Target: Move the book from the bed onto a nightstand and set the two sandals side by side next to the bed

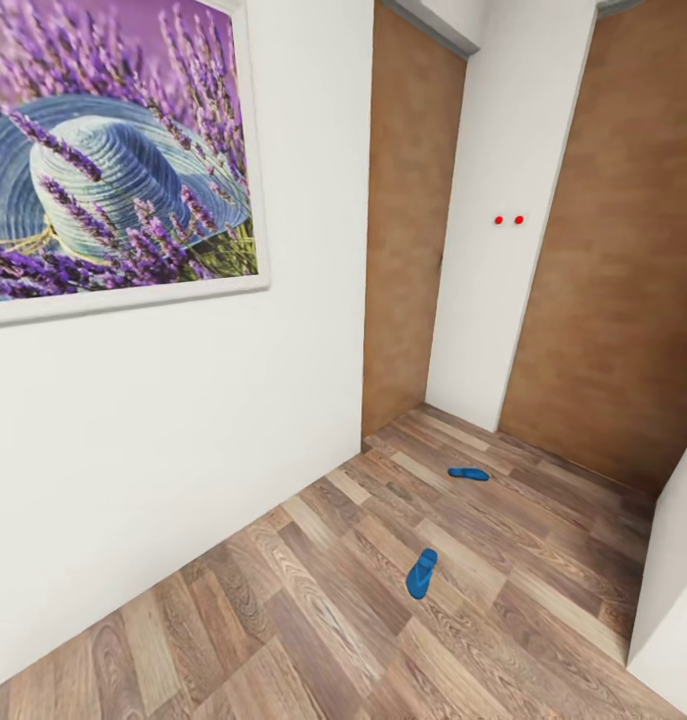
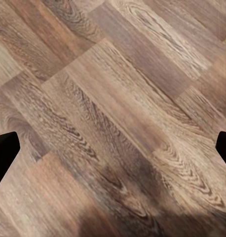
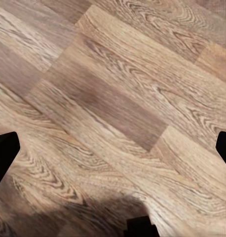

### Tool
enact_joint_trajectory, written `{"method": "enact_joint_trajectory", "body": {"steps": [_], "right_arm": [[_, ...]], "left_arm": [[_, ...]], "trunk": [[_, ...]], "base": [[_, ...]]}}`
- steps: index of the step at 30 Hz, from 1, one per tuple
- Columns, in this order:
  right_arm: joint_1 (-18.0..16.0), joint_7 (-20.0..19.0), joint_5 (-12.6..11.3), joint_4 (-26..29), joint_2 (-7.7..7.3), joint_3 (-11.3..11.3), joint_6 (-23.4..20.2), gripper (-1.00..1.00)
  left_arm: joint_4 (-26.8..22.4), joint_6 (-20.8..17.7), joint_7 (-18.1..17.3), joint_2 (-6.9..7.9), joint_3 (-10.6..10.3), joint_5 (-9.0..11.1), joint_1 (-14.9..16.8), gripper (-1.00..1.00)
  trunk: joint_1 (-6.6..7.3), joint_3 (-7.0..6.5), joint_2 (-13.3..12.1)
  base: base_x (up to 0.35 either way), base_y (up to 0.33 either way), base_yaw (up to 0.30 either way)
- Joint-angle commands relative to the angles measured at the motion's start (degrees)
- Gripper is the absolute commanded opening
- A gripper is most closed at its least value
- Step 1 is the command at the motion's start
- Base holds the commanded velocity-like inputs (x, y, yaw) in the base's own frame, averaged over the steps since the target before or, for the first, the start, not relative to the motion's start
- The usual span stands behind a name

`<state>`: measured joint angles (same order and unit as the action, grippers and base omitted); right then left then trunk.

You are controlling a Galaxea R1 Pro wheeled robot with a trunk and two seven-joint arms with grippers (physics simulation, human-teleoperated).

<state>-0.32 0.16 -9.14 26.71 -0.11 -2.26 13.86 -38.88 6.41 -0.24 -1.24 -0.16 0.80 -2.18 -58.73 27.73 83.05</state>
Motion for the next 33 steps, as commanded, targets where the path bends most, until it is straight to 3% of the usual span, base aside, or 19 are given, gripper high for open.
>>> {"method": "enact_joint_trajectory", "body": {"steps": [1,8,10,14,16,18,19,20,22,25,26,30,33], "right_arm": [[0.0,0.0,-0.5,0.0,-0.03,0.2,0.2,1.0],[0.0,-0.5,0.7,-0.1,-0.14,1.6,0.1,1.0],[0.0,-1.9,2.4,-0.1,-0.15,4.3,0.0,1.0],[0.0,-6.3,3.1,0.0,-0.23,6.5,0.0,1.0],[0.0,-10.7,3.1,0.1,-0.4,6.8,-0.1,1.0],[0.0,-23.0,3.0,0.0,-3.25,6.9,-0.7,1.0],[0.0,-25.1,2.9,0.0,-3.88,6.8,-0.8,1.0],[0.0,-30.2,2.5,0.0,-5.37,6.7,-1.5,1.0],[0.0,-33.6,1.1,0.0,-6.29,6.6,-2.5,1.0],[0.0,-35.0,-1.6,0.0,-6.73,6.6,-3.1,1.0],[0.0,-35.2,-2.5,0.0,-6.83,6.6,-3.2,1.0],[0.0,-35.4,-3.8,0.0,-6.94,6.4,-3.3,1.0],[0.0,-35.4,-4.1,0.0,-6.91,6.0,-3.3,1.0]], "left_arm": [[-0.1,0.1,0.0,0.01,0.0,0.1,0.0,1.0],[-0.1,-0.4,-3.1,0.26,0.2,0.2,0.0,1.0],[-0.2,-0.4,-5.8,0.38,0.2,0.1,0.0,1.0],[-0.2,-0.4,-7.4,0.43,0.2,0.1,0.0,1.0],[-0.3,-0.4,-7.7,0.46,0.2,0.0,0.0,1.0],[-0.6,-0.5,-8.1,0.73,0.2,0.1,0.0,1.0],[-0.6,-0.5,-8.1,0.76,0.2,0.1,0.0,1.0],[-0.7,-0.5,-8.6,1.0,0.2,0.1,0.0,1.0],[-0.8,-0.6,-10.4,1.75,0.2,0.0,0.1,1.0],[-0.8,-1.6,-14.8,3.44,0.2,0.0,0.3,1.0],[-0.9,-2.5,-17.1,4.74,0.3,0.0,0.5,1.0],[-1.1,-5.6,-23.6,8.37,0.3,0.3,1.3,1.0],[-1.2,-6.5,-25.5,9.26,0.4,1.3,1.5,1.0]], "trunk": [[0.0,0.05,0.0],[0.0,0.25,0.0],[0.0,0.32,0.0],[0.0,0.39,0.0],[0.0,0.41,0.0],[0.0,0.41,0.0],[0.0,0.41,0.0],[0.0,0.41,0.0],[0.0,0.41,0.0],[0.0,0.41,0.0],[0.0,0.41,0.0],[0.0,0.41,0.0],[0.0,0.41,0.0]], "base": [[0.0,0.0,-0.192],[0.0,0.0,-0.076],[0.0,0.0,-0.01],[0.0,0.0,-0.004],[0.0,0.0,-0.001],[0.0,0.0,0.0],[0.0,0.0,0.0],[0.0,0.0,0.0],[0.0,0.0,0.0],[0.0,0.0,0.0],[0.0,0.0,0.0],[0.0,0.0,0.0],[0.0,0.0,0.0]]}}
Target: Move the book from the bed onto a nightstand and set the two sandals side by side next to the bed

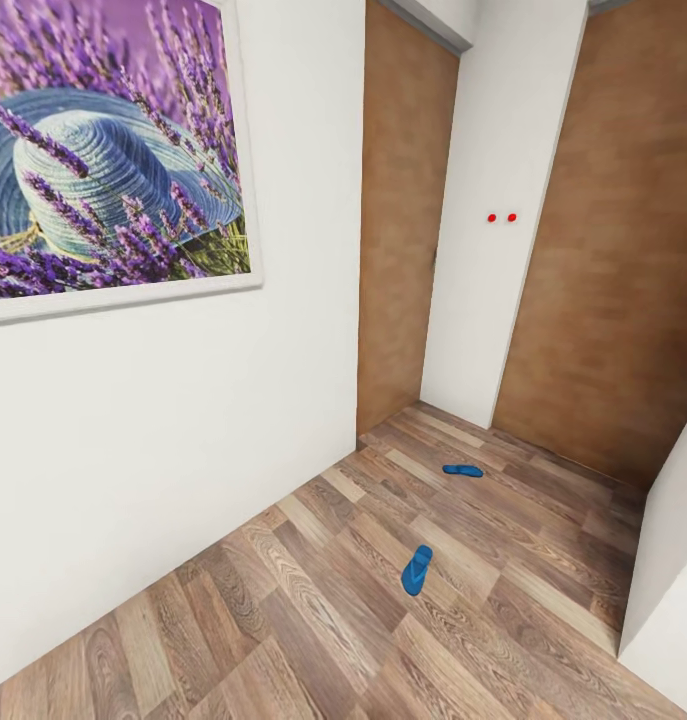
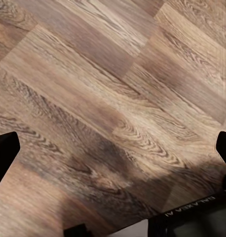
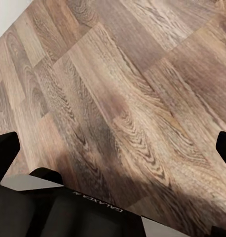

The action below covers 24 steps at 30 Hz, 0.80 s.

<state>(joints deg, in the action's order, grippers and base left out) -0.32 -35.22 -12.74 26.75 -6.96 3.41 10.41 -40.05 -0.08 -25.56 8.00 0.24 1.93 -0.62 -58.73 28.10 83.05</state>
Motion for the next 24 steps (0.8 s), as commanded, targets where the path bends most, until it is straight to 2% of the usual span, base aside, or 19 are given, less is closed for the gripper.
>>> {"method": "enact_joint_trajectory", "body": {"steps": [1,4,8,11,18,24], "right_arm": [[0.0,0.0,-0.5,-0.1,-0.07,0.3,0.2,1.0],[0.0,0.5,-0.6,-0.1,-0.06,0.0,0.2,1.0],[0.0,4.4,-0.6,-0.1,-0.04,-0.4,0.2,1.0],[0.0,5.8,-0.6,-0.1,-0.05,-0.5,0.3,1.0],[0.0,6.4,-0.6,-0.1,-0.01,-0.5,0.4,1.0],[0.0,6.4,-0.6,-0.1,-0.05,-0.5,0.8,1.0]], "left_arm": [[-0.1,-0.2,-0.2,0.1,0.1,0.7,0.0,1.0],[-0.1,-0.4,0.2,-0.18,0.1,1.5,0.1,1.0],[-0.1,-0.4,0.4,-0.43,0.1,1.8,0.1,1.0],[0.0,-0.4,0.4,-0.59,0.1,1.8,0.1,1.0],[0.0,-0.4,0.5,-0.86,0.1,1.8,0.1,1.0],[0.1,-0.4,0.5,-0.88,0.1,1.8,0.1,1.0]], "trunk": [[0.0,0.04,0.0],[0.0,0.04,0.0],[0.0,0.04,0.0],[0.0,0.04,0.0],[0.0,0.04,0.0],[0.0,0.04,0.0]], "base": [[0.0,0.0,0.0],[0.0,0.0,0.0],[0.0,0.0,-0.046],[0.0,0.0,-0.208],[0.031,0.0,-0.224],[0.266,0.0,-0.043]]}}
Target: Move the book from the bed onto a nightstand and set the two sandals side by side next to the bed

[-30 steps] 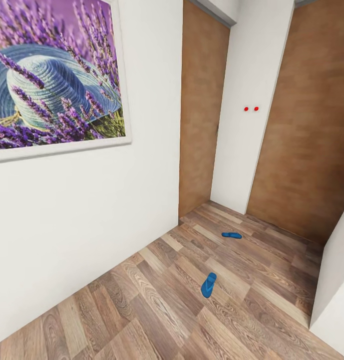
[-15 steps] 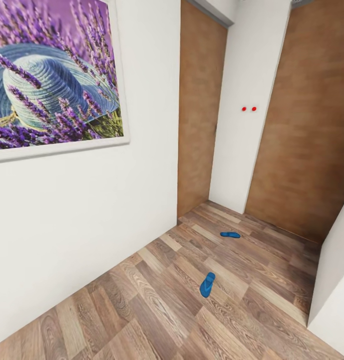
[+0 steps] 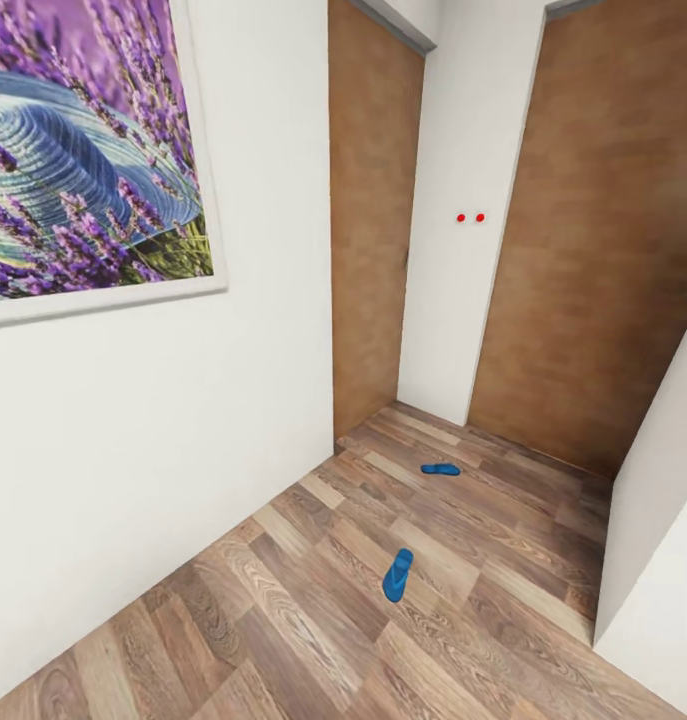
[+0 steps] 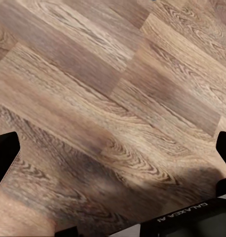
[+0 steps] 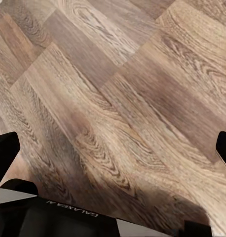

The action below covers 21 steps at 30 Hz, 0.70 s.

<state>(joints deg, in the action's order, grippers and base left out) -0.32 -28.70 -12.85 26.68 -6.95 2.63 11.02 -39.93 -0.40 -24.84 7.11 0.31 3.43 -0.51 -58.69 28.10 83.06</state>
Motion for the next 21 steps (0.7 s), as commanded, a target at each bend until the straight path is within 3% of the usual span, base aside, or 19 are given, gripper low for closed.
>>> {"method": "enact_joint_trajectory", "body": {"steps": [1,8,21], "right_arm": [[0.0,-0.1,-0.5,-0.1,-0.02,0.3,0.2,1.0],[0.0,-0.1,-0.5,-0.1,-0.04,0.3,0.3,1.0],[0.0,-0.1,-0.5,-0.1,-0.01,0.3,0.3,1.0]], "left_arm": [[0.0,0.0,-0.2,0.01,0.0,0.4,0.0,1.0],[0.0,0.0,-0.2,0.01,0.0,0.4,0.0,1.0],[0.0,0.0,-0.2,0.0,0.0,0.4,0.0,1.0]], "trunk": [[-0.03,0.04,0.0],[-0.03,0.04,0.0],[-0.03,0.04,0.0]], "base": [[0.319,0.0,-0.009],[0.251,0.0,-0.003],[0.021,0.0,-0.006]]}}
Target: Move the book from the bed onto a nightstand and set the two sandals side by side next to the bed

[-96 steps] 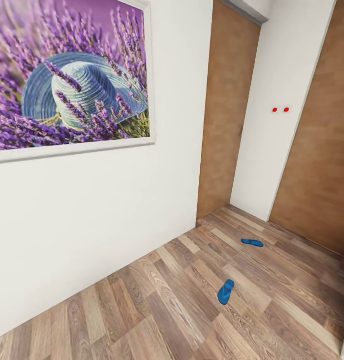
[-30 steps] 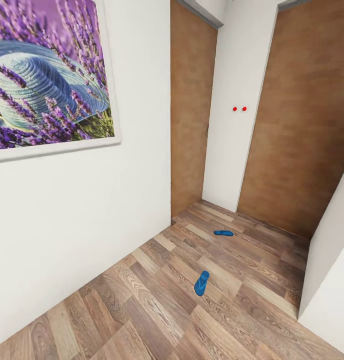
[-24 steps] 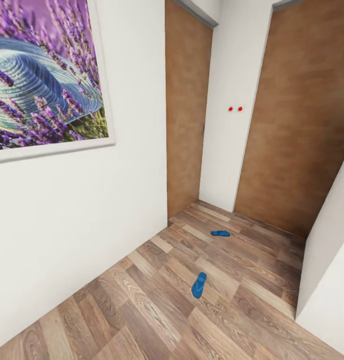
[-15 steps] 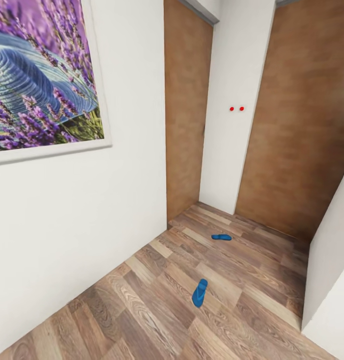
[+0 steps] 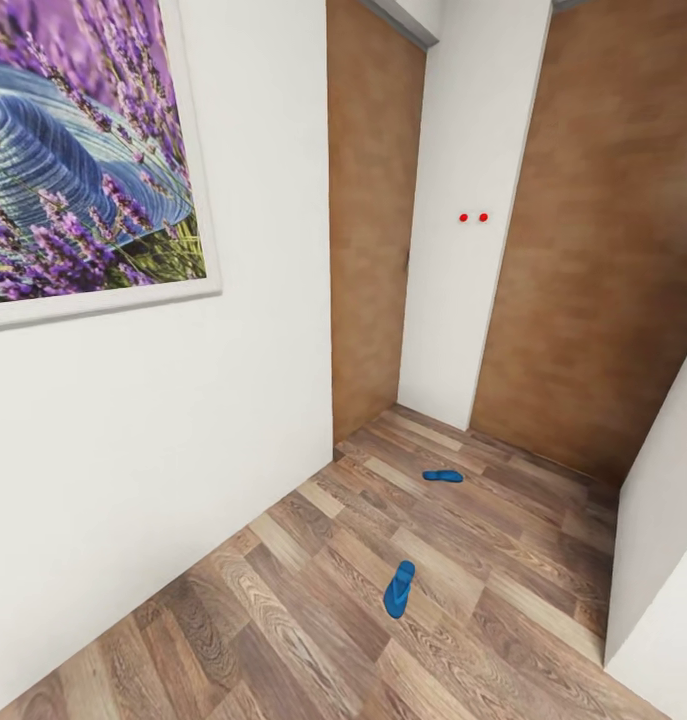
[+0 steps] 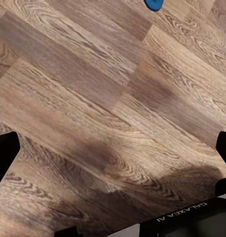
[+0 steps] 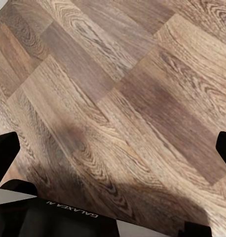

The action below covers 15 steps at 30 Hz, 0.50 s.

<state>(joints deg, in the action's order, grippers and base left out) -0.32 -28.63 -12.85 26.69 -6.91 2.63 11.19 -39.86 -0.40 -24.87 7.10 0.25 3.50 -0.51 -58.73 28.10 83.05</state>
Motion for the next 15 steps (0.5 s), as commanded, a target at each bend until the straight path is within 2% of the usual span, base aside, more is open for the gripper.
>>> {"method": "enact_joint_trajectory", "body": {"steps": [1,5,15], "right_arm": [[0.0,-0.1,-0.5,-0.1,-0.07,0.3,0.1,1.0],[0.0,-0.1,-0.5,-0.1,-0.04,0.3,0.1,1.0],[0.0,-0.1,-0.5,-0.1,-0.05,0.3,0.1,1.0]], "left_arm": [[0.0,0.0,-0.2,-0.01,0.0,0.4,0.0,1.0],[0.0,0.0,-0.2,-0.02,0.0,0.4,0.0,1.0],[0.0,0.0,-0.3,0.0,0.0,0.4,0.0,1.0]], "trunk": [[0.0,0.04,0.0],[0.0,0.04,0.0],[0.0,0.04,0.0]], "base": [[0.001,0.0,-0.095],[0.0,0.0,-0.208],[0.0,0.0,-0.274]]}}
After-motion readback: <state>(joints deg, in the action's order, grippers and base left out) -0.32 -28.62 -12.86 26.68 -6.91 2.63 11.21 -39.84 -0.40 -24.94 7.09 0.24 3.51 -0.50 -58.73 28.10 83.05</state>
